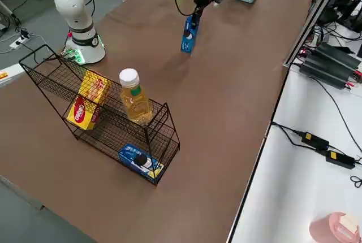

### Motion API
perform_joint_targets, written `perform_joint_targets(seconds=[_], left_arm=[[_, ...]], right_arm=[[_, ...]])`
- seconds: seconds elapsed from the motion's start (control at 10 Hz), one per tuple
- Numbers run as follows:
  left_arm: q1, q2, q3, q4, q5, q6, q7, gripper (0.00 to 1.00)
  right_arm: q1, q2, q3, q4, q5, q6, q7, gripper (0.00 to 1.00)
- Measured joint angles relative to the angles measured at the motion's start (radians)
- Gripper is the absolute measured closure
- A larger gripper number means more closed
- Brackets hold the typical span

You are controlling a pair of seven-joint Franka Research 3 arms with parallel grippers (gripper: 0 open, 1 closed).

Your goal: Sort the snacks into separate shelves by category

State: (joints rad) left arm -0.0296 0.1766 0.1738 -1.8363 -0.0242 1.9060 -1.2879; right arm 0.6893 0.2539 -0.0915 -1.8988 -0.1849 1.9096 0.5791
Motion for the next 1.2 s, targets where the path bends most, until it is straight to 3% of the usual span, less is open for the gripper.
perform_joint_targets(seconds=[0.3,0.7,0.9,1.2], left_arm=[[-0.019,-0.006,-0.122,0.134,0.042,-0.159,-0.091,0.72],[-0.043,0.033,-0.432,0.199,0.051,-0.162,-0.370,0.72],[-0.157,0.143,-0.486,0.302,0.074,-0.142,-0.575,0.72],[-0.394,0.391,-0.479,0.505,0.155,-0.044,-0.861,0.72]], right_arm=[[-0.163,-0.014,-0.007,0.013,-0.182,-0.143,0.022,0.53],[-0.424,-0.012,-0.010,-0.092,-0.431,-0.140,0.031,0.53],[-0.502,-0.015,-0.009,-0.159,-0.515,-0.100,0.032,0.53],[-0.544,-0.053,-0.008,-0.251,-0.620,-0.075,0.040,0.53]])
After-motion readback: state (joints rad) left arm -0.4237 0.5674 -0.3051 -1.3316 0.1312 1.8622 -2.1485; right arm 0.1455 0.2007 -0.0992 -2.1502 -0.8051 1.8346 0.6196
